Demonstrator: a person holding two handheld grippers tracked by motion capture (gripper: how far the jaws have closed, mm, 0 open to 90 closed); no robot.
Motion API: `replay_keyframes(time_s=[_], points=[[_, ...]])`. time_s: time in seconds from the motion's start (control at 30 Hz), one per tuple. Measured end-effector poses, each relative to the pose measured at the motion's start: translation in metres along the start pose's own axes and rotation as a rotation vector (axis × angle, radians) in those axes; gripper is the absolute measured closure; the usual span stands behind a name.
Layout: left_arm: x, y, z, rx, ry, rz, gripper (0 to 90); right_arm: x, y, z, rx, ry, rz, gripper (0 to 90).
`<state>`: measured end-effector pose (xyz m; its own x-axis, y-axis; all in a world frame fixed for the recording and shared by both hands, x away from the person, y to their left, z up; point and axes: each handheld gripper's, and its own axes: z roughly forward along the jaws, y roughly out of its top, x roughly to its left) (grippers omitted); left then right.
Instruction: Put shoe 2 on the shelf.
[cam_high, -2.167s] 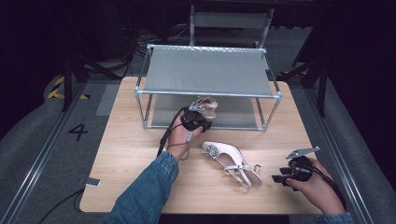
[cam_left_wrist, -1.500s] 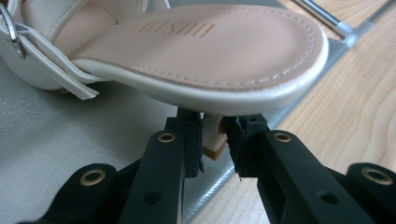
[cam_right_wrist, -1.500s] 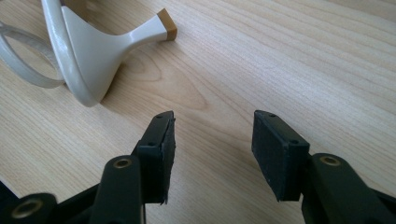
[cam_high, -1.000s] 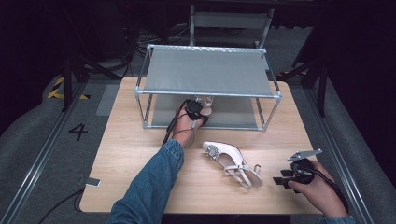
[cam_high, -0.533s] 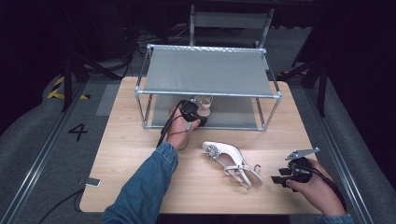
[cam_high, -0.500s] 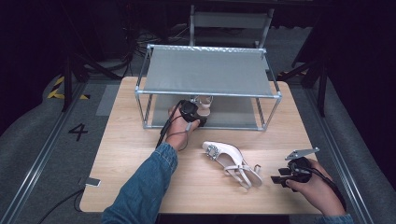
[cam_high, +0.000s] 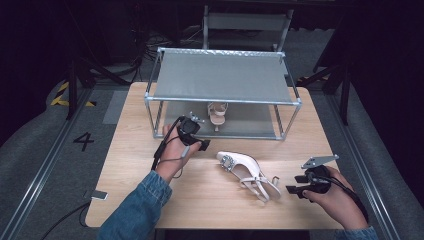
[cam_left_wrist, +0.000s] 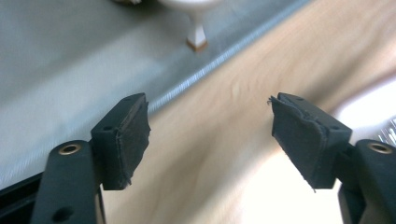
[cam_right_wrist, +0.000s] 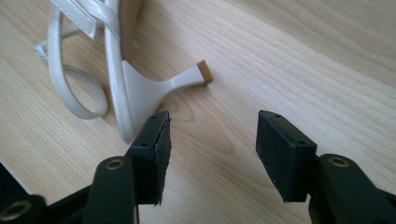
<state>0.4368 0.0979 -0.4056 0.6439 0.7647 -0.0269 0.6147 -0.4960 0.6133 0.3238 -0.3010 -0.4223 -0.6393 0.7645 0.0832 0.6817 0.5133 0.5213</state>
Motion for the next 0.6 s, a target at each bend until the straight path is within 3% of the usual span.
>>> replay_keyframes(time_s=[0.2,0.43,0.6], points=[[-0.005,-0.014,-0.018,0.023,0.006,0.041,24.6,0.007,0.01,-0.001,0.005,-0.001,-0.022,45.3],[0.003,-0.021,-0.018,0.098,0.013,0.05,26.4,0.018,0.021,-0.006,0.004,0.011,-0.048,47.1],[0.009,-0.023,-0.017,0.119,0.019,0.049,25.9,0.029,0.029,-0.003,0.009,0.034,-0.077,46.5]])
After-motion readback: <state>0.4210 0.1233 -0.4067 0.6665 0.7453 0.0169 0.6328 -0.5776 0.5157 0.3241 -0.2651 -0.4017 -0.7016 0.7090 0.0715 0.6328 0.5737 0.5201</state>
